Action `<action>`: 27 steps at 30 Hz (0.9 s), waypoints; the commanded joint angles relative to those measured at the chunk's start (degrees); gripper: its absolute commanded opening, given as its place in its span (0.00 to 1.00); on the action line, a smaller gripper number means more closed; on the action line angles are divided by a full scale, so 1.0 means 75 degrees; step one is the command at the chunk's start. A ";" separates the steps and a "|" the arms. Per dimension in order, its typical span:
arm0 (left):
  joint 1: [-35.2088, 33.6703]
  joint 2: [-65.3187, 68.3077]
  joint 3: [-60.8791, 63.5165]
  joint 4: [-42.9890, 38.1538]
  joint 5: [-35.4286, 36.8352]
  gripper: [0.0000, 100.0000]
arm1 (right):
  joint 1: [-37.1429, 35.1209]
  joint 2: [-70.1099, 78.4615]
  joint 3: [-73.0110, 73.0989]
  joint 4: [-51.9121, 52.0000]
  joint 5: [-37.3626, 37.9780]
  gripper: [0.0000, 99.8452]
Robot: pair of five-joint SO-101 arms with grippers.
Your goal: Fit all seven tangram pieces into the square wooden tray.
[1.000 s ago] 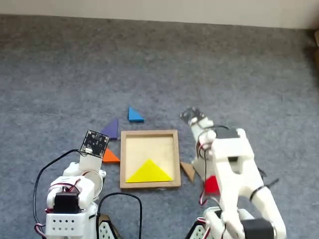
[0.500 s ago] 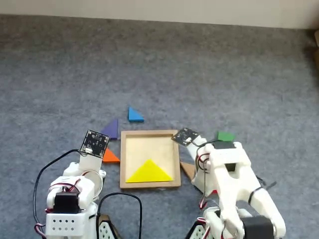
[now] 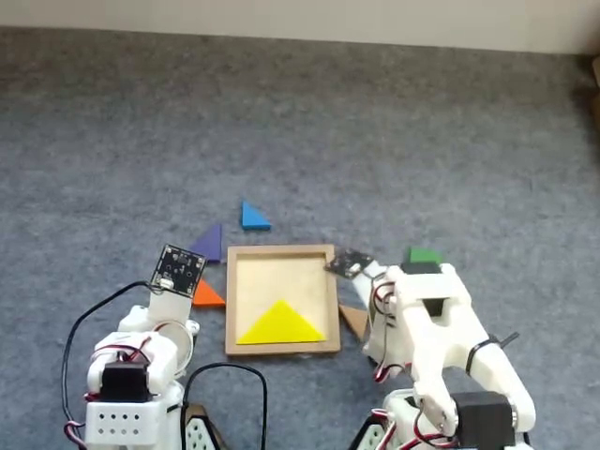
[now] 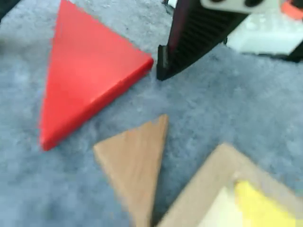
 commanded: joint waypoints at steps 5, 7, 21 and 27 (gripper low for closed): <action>0.0123 -0.0147 0.0147 0.0035 0.0059 0.01 | 0.0029 -0.0592 -0.0018 0.0123 0.0434 0.48; 0.0123 -0.0147 0.0147 0.0035 0.0059 0.01 | 0.0029 -0.0580 0.0029 -0.0264 0.0422 0.48; 0.0123 -0.0147 0.0147 0.0035 0.0059 0.01 | 0.0041 -0.0580 0.0627 -0.0885 0.0410 0.39; 0.0123 -0.0147 0.0147 0.0035 0.0059 0.01 | 0.0041 -0.0592 0.0615 -0.0885 0.0399 0.34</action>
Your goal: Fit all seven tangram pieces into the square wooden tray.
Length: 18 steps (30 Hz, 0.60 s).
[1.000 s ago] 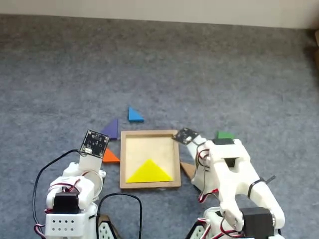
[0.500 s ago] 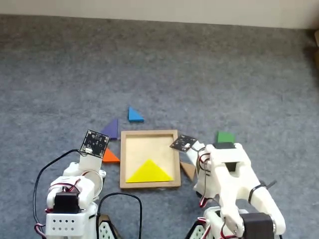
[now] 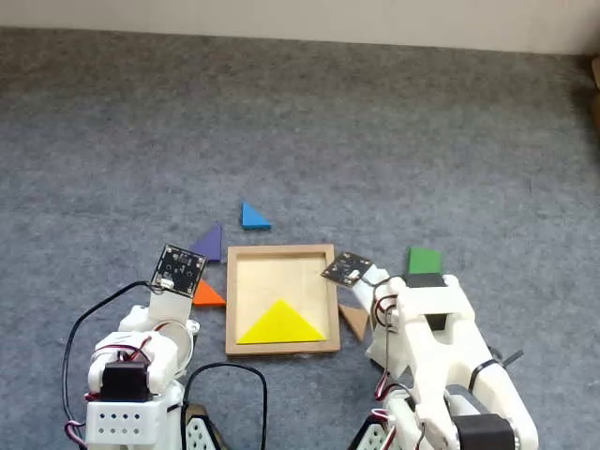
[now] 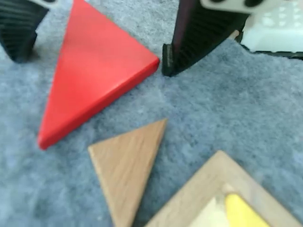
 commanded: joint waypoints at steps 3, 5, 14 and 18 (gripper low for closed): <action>0.0123 -0.0147 0.0147 0.0035 0.0059 0.01 | 0.0029 -0.0088 0.0064 -0.0170 0.0023 0.34; 0.0123 -0.0147 0.0147 0.0035 0.0059 0.01 | 0.0029 -0.0088 0.0064 -0.0088 0.0023 0.33; 0.0123 -0.0147 0.0147 0.0035 0.0059 0.01 | 0.0029 -0.0100 -0.1119 0.0920 0.0012 0.24; 0.0123 -0.0147 0.0147 0.0035 0.0059 0.01 | 0.0029 -0.0100 -0.1588 0.1330 0.0012 0.24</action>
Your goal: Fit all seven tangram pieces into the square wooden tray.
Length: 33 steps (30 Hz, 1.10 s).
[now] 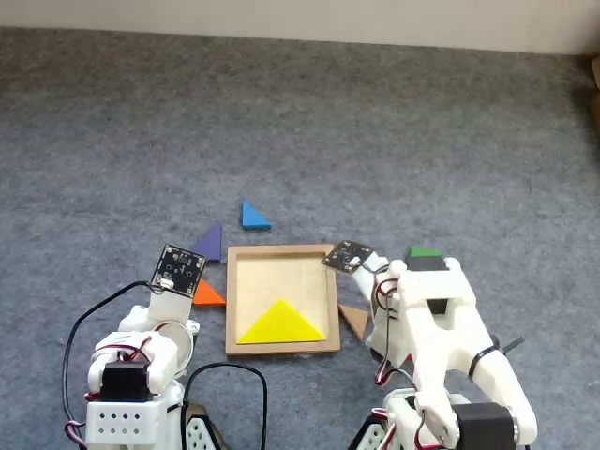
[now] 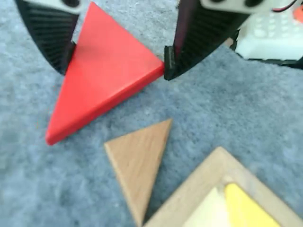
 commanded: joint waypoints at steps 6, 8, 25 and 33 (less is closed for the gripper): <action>0.0123 -0.0147 0.0147 0.0035 0.0059 0.01 | -0.0018 -0.0135 -0.1096 0.0686 -0.0305 0.24; 0.0123 -0.0147 0.0147 0.0035 0.0059 0.01 | -0.0029 -0.0135 -0.1448 0.0709 -0.0633 0.24; 0.0123 -0.0147 0.0147 0.0035 0.0059 0.01 | -0.2889 -0.0053 -0.3487 0.0053 -0.5744 0.24; 0.0123 -0.0147 0.0147 0.0035 0.0059 0.01 | -0.3886 -0.0018 -0.3159 -0.1518 -0.8018 0.24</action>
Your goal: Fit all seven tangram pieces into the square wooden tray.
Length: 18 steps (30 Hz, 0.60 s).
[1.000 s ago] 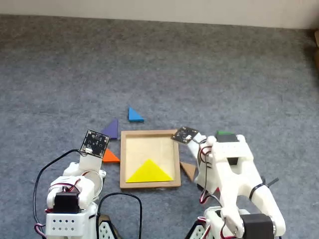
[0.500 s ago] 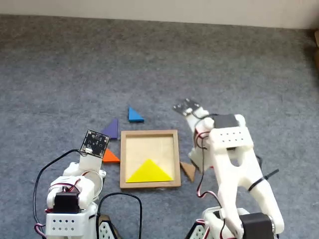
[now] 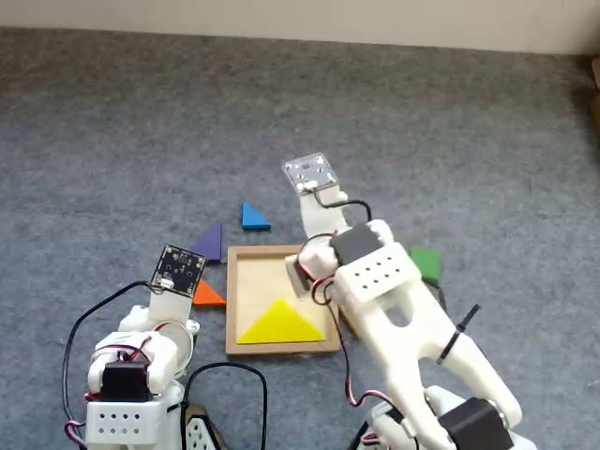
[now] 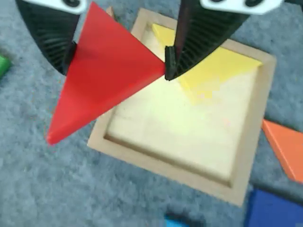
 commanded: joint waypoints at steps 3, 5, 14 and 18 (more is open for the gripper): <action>0.0123 -0.0147 0.0147 0.0035 0.0059 0.01 | -0.0533 0.0311 0.0076 -0.1190 -0.1114 0.24; 0.0123 -0.0147 0.0147 0.0035 0.0059 0.01 | -0.0604 0.0733 0.0100 -0.1459 -0.1465 0.24; 0.0123 -0.0147 0.0147 0.0035 0.0059 0.01 | -0.0803 0.2421 -0.0451 -0.1495 -0.2743 0.24; 0.0123 -0.0147 0.0147 0.0035 0.0059 0.01 | -0.0838 0.2479 -0.0463 -0.1471 -0.2696 0.24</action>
